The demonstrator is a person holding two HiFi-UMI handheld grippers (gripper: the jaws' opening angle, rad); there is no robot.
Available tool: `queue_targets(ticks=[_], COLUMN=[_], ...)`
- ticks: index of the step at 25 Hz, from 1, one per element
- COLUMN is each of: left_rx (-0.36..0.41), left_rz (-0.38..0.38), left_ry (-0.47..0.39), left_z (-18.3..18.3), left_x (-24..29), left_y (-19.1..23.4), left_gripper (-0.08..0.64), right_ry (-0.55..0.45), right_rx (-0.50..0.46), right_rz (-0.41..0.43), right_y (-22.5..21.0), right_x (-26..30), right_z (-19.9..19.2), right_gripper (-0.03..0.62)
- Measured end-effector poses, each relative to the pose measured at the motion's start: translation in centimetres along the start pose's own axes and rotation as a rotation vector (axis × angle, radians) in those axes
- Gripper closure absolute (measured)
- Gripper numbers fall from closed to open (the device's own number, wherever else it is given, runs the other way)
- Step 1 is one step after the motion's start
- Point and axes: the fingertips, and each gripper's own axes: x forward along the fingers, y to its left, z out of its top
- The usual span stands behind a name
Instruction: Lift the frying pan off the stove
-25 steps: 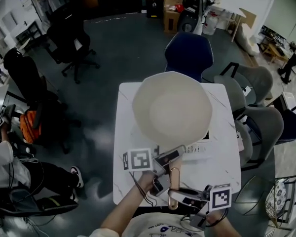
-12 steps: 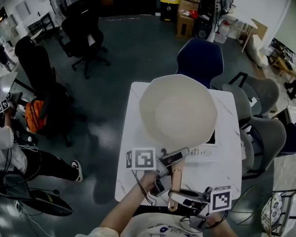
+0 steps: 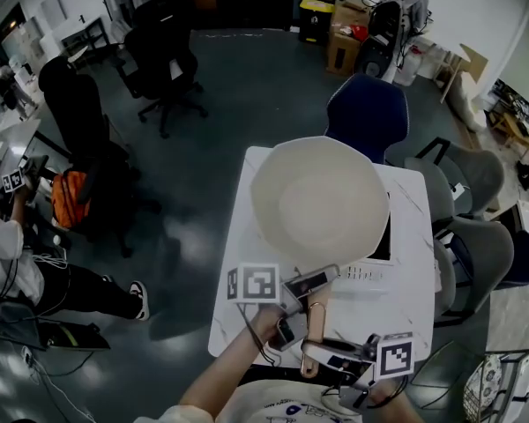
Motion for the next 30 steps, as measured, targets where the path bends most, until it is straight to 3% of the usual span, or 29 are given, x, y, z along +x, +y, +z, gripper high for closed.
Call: queue_targets(ticks=[30], left_rx=[-0.014], left_rz=[0.039], left_ry=[0.02], left_z=[-0.23], left_x=[-0.32], left_y=[0.4], left_gripper=[0.407], right_ry=[0.027], right_rx=[0.009], right_rz=[-0.003], right_y=[0.28], right_x=[0.22], right_z=[-0.26], right_gripper=[0.459])
